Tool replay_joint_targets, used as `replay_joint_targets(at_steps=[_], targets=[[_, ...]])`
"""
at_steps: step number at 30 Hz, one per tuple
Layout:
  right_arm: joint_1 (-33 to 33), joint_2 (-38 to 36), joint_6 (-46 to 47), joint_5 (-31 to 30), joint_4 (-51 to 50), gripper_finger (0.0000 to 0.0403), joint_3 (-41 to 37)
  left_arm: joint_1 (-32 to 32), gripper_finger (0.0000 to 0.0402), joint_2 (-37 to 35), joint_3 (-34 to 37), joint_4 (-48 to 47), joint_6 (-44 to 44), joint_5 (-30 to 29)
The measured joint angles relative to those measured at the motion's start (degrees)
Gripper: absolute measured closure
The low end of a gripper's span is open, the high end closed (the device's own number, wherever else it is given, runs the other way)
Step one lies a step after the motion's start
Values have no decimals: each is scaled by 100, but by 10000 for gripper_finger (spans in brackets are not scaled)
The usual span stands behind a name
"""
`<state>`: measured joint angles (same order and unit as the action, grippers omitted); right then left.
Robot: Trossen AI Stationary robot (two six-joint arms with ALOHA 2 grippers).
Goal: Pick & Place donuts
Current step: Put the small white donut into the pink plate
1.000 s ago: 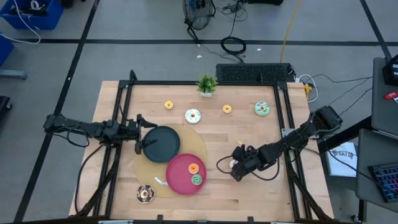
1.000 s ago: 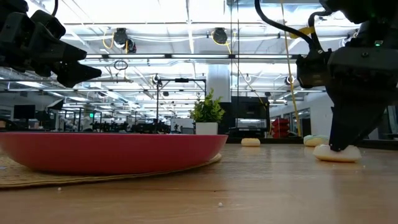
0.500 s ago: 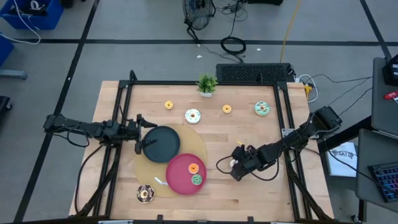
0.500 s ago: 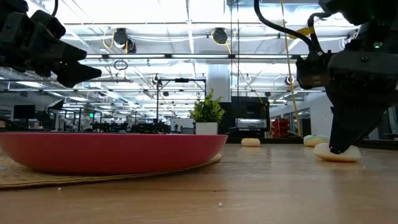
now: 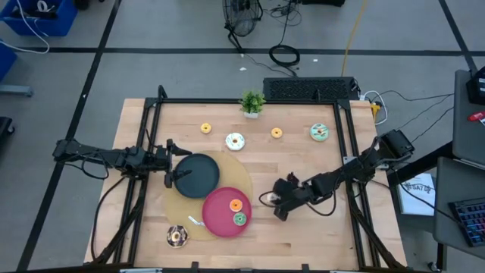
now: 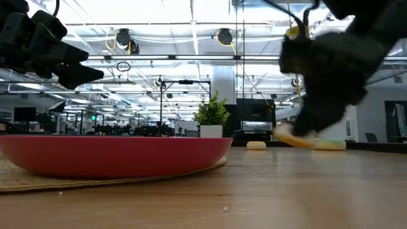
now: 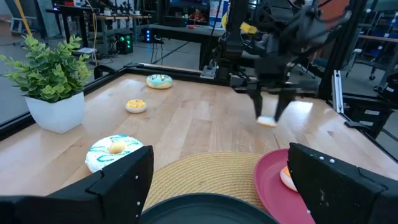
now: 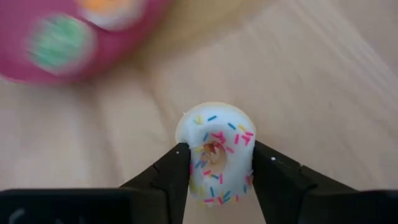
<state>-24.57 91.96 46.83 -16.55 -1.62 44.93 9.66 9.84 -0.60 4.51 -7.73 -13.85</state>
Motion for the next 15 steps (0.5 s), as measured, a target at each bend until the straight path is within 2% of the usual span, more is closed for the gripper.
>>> replay_joint_targets(at_steps=[9, 13, 15], targets=[[342, -8, -2229, 2, 2662, 257, 7, 0, 36, 1, 0, 2, 0, -1], [506, -10, -2717, 28, 3503, 257, 16, 1, 36, -1, 0, 0, 0, 0], [595, -10, -2854, 181, 3565, 257, 105, 1, 36, -1, 0, 2, 0, 0]])
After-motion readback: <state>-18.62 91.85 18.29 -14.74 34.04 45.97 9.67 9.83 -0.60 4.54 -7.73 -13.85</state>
